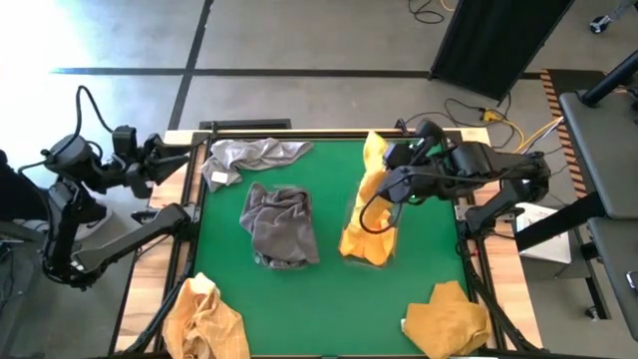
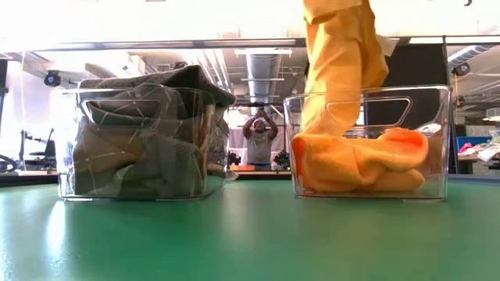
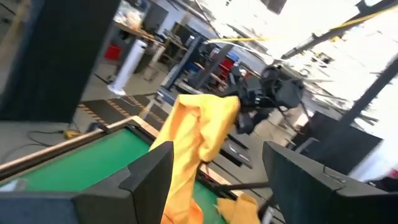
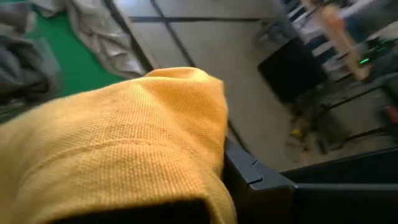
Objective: Sort towels by color in basket
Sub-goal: Put the top orange towel into the right transparent bin
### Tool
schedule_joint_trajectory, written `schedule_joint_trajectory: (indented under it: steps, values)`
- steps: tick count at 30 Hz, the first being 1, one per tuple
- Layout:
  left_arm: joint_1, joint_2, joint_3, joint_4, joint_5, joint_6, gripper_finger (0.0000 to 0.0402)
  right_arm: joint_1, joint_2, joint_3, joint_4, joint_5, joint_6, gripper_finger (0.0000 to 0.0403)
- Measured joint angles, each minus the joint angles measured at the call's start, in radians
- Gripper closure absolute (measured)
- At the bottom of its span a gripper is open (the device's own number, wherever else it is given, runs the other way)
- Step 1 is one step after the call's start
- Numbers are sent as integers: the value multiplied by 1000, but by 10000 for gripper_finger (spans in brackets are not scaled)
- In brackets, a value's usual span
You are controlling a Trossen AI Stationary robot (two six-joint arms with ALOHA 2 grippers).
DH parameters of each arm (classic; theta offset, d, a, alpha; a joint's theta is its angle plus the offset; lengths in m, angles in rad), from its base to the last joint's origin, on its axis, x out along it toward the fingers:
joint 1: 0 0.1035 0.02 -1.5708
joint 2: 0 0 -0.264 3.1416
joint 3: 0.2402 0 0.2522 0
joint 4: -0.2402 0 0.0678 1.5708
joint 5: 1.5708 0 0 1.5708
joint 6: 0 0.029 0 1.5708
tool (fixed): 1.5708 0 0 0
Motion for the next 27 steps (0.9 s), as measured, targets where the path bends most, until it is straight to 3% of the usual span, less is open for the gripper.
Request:
schedule_joint_trajectory:
  steps: [3, 7, 12, 21, 24, 27]
  values:
    - [0, 0, -5, 0, -22, 20, 169, 1, -11, -31, 5, -80, 10, 394]
    - [0, -1, -34, 0, -42, 22, 169, 4, -11, -104, 9, -276, -32, 394]
    - [0, -2, -106, 21, -56, 26, 169, 4, -13, -261, 111, -429, -36, 394]
    - [0, 14, -220, 433, 52, -31, 169, -87, -15, -615, 436, -436, 77, 394]
    - [-1, 27, -224, 551, 115, -63, 169, -116, -29, -710, 626, -524, 99, 394]
    - [-3, 33, -224, 632, 133, -123, 169, -122, -39, -783, 819, -705, 94, 394]
